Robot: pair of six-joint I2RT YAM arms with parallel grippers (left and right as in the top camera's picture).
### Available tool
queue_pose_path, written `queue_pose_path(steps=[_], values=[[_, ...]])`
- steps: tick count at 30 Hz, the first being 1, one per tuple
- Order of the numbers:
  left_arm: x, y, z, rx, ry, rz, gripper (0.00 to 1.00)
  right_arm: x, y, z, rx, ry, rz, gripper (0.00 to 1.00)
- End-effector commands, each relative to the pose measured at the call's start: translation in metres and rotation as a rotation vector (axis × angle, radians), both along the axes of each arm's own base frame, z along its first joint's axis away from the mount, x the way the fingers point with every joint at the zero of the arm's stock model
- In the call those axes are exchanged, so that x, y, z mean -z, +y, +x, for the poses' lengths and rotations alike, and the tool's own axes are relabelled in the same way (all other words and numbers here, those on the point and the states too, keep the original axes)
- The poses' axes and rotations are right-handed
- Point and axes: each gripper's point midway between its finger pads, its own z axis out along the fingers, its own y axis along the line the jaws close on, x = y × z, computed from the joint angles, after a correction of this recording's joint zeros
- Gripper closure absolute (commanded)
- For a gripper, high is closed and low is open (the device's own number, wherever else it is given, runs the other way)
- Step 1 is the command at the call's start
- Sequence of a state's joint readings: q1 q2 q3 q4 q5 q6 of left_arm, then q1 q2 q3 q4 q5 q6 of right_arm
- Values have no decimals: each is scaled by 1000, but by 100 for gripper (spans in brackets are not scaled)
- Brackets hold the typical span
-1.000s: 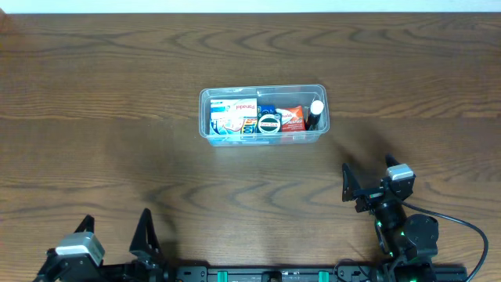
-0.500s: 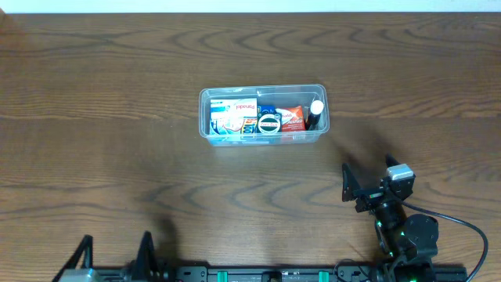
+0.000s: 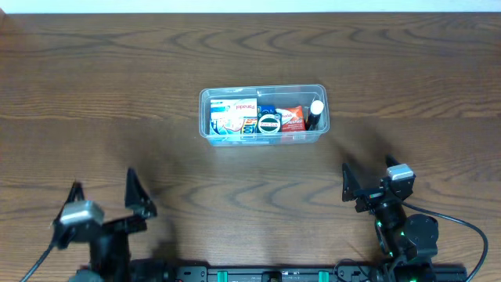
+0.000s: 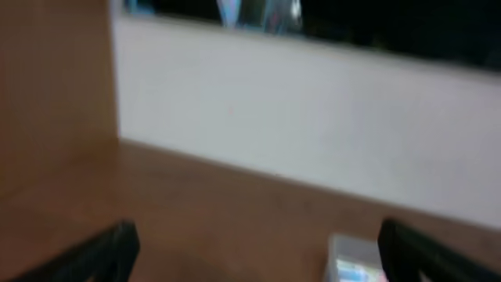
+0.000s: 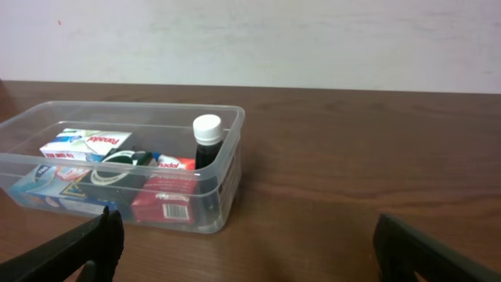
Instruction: Pack container
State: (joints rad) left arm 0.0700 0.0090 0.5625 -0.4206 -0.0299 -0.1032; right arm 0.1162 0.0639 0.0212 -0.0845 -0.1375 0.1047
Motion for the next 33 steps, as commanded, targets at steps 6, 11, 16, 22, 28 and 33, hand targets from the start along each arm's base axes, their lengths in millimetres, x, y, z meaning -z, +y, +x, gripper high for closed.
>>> queue_pose_path(steps=[6,11,16,22,28,33], values=[[62,-22,49,144,-1,77,2,2,0,0,3,1,-9,1],[95,-27,63,180,0,79,2,2,0,0,3,1,-10,1],[128,-27,70,181,48,71,2,2,0,0,3,1,-9,1],[155,-24,71,168,148,125,2,2,0,0,3,1,-10,1],[171,-18,69,141,220,140,2,2,0,0,2,1,-10,1],[177,-18,68,143,242,138,2,2,0,0,2,1,-10,1]])
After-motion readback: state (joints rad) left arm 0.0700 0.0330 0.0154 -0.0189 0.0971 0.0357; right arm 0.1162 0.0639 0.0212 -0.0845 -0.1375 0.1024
